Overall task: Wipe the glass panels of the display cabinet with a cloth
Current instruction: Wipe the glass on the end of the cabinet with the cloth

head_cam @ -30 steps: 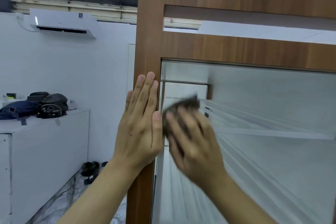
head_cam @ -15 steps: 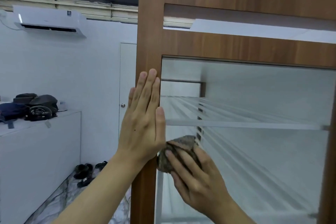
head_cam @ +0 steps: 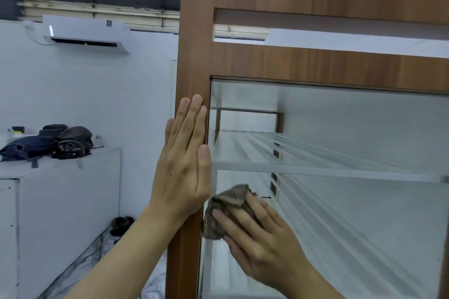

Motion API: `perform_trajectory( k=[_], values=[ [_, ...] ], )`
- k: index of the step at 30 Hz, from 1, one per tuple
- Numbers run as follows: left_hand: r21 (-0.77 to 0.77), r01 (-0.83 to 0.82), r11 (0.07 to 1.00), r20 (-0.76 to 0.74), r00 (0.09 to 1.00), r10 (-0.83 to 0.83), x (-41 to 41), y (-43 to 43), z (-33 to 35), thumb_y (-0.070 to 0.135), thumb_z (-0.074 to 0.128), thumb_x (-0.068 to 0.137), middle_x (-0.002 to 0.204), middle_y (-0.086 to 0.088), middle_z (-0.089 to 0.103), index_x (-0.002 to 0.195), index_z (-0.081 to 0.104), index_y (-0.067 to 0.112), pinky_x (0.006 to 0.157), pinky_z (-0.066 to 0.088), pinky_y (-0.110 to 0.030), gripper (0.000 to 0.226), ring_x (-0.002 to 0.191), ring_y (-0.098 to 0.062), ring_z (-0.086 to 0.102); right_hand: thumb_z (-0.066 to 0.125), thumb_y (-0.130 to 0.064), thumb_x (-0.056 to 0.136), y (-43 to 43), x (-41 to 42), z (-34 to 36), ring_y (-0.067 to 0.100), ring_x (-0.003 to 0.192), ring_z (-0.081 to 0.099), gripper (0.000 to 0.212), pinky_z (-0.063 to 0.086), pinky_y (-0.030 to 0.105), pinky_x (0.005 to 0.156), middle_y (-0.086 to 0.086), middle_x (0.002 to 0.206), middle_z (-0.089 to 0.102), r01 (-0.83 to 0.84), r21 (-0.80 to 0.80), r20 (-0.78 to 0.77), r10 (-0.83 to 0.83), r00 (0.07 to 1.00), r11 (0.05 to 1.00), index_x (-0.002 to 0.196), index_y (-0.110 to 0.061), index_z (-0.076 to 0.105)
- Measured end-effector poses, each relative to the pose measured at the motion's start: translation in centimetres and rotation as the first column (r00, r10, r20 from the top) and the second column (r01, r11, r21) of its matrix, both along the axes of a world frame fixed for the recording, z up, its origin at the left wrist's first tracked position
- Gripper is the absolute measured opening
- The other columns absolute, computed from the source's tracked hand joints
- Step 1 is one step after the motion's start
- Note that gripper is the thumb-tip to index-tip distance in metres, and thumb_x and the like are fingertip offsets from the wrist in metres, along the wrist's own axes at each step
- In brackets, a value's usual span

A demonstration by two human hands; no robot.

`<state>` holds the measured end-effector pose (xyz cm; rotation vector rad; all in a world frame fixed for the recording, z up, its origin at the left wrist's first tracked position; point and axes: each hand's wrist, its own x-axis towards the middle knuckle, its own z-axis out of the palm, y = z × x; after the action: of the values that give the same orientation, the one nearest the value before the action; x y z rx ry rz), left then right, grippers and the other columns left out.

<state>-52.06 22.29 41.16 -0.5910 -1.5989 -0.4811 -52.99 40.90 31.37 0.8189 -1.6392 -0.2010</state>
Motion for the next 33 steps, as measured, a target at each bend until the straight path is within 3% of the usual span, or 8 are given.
perform_trajectory(
  k=[5, 11, 17, 23, 25, 29, 31, 33],
  values=[
    [-0.003, -0.059, 0.998, 0.008, 0.998, 0.059, 0.1, 0.2, 0.1, 0.015, 0.027, 0.1, 0.167, -0.013, 0.019, 0.156, 0.025, -0.002, 0.128, 0.007, -0.041, 0.058, 0.157, -0.023, 0.009, 0.052, -0.027, 0.103, -2.4, -1.0, 11.7, 0.035, 0.143, 0.038, 0.044, 0.032, 0.044, 0.119, 0.014, 0.151, 0.049, -0.089, -0.414, -0.091, 0.056, 0.994, 0.906, 0.143, -0.01, 0.054],
    [-0.017, -0.126, 0.992, 0.025, 0.992, 0.127, 0.3, 0.2, 0.0, 0.017, 0.026, 0.1, 0.168, -0.012, 0.016, 0.157, 0.023, -0.001, 0.128, 0.006, -0.04, 0.06, 0.157, -0.024, 0.008, 0.055, -0.032, 0.1, 1.9, 0.2, 0.3, 0.033, 0.146, 0.035, 0.046, 0.032, 0.046, 0.119, 0.009, 0.149, 0.052, 0.005, -0.025, 0.001, -0.005, 1.0, 1.0, 0.144, -0.016, 0.053],
    [0.085, -0.295, 0.952, 0.003, 0.955, 0.295, 0.0, 2.3, -0.3, 0.019, 0.025, 0.1, 0.167, -0.013, 0.018, 0.157, 0.023, -0.001, 0.128, 0.004, -0.046, 0.06, 0.156, -0.025, 0.01, 0.051, -0.023, 0.102, 3.1, -0.7, 11.4, 0.04, 0.139, 0.042, 0.042, 0.035, 0.049, 0.117, 0.017, 0.148, 0.051, -0.073, -0.575, -0.106, 0.014, 0.994, 0.815, 0.14, -0.004, 0.056],
    [0.14, -0.383, 0.913, 0.007, 0.922, 0.386, 0.1, 5.3, -0.1, 0.021, 0.025, 0.101, 0.167, -0.014, 0.017, 0.156, 0.024, -0.003, 0.127, 0.0, -0.039, 0.06, 0.156, -0.027, 0.011, 0.056, -0.024, 0.1, 4.2, -0.5, 5.2, 0.035, 0.144, 0.038, 0.048, 0.039, 0.052, 0.113, 0.013, 0.151, 0.049, -0.038, -0.159, -0.021, 0.036, 0.999, 0.986, 0.145, -0.009, 0.051],
    [0.058, -0.378, 0.924, -0.017, 0.925, 0.379, 0.0, 6.1, -0.1, 0.022, 0.025, 0.101, 0.167, -0.013, 0.017, 0.157, 0.024, -0.001, 0.128, 0.002, -0.039, 0.06, 0.156, -0.026, 0.012, 0.054, -0.026, 0.101, 7.1, -0.3, 5.2, 0.038, 0.137, 0.045, 0.046, 0.044, 0.054, 0.107, 0.013, 0.145, 0.055, 0.016, -0.318, -0.054, -0.035, 0.998, 0.948, 0.144, -0.01, 0.052],
    [-0.013, -0.341, 0.94, 0.008, 0.94, 0.341, -0.9, 7.9, -0.1, 0.022, 0.026, 0.102, 0.169, -0.01, 0.012, 0.159, 0.017, 0.003, 0.128, 0.002, -0.04, 0.06, 0.157, -0.023, 0.007, 0.049, -0.023, 0.103, 7.1, -0.8, 11.5, 0.039, 0.139, 0.04, 0.044, 0.033, 0.049, 0.118, 0.015, 0.15, 0.049, -0.022, -0.703, -0.107, -0.074, 0.992, 0.711, 0.144, -0.005, 0.052],
    [0.006, -0.322, 0.947, 0.025, 0.946, 0.322, -1.5, 8.3, -0.3, 0.022, 0.026, 0.103, 0.169, -0.01, 0.01, 0.159, 0.015, 0.003, 0.128, 0.002, -0.042, 0.06, 0.157, -0.023, 0.006, 0.05, -0.022, 0.102, 5.1, -0.9, 12.4, 0.038, 0.14, 0.04, 0.044, 0.033, 0.049, 0.117, 0.016, 0.15, 0.049, -0.089, -0.657, -0.12, 0.012, 0.993, 0.749, 0.143, -0.004, 0.053],
    [0.014, -0.329, 0.944, 0.023, 0.944, 0.329, -1.7, 8.4, -0.4, 0.022, 0.026, 0.103, 0.169, -0.011, 0.009, 0.159, 0.015, 0.002, 0.128, 0.002, -0.043, 0.06, 0.157, -0.024, 0.006, 0.052, -0.021, 0.101, 5.0, -1.0, 10.3, 0.037, 0.143, 0.039, 0.045, 0.036, 0.051, 0.115, 0.016, 0.15, 0.048, -0.106, -0.442, -0.091, 0.073, 0.993, 0.891, 0.142, -0.004, 0.053]
  ],
)
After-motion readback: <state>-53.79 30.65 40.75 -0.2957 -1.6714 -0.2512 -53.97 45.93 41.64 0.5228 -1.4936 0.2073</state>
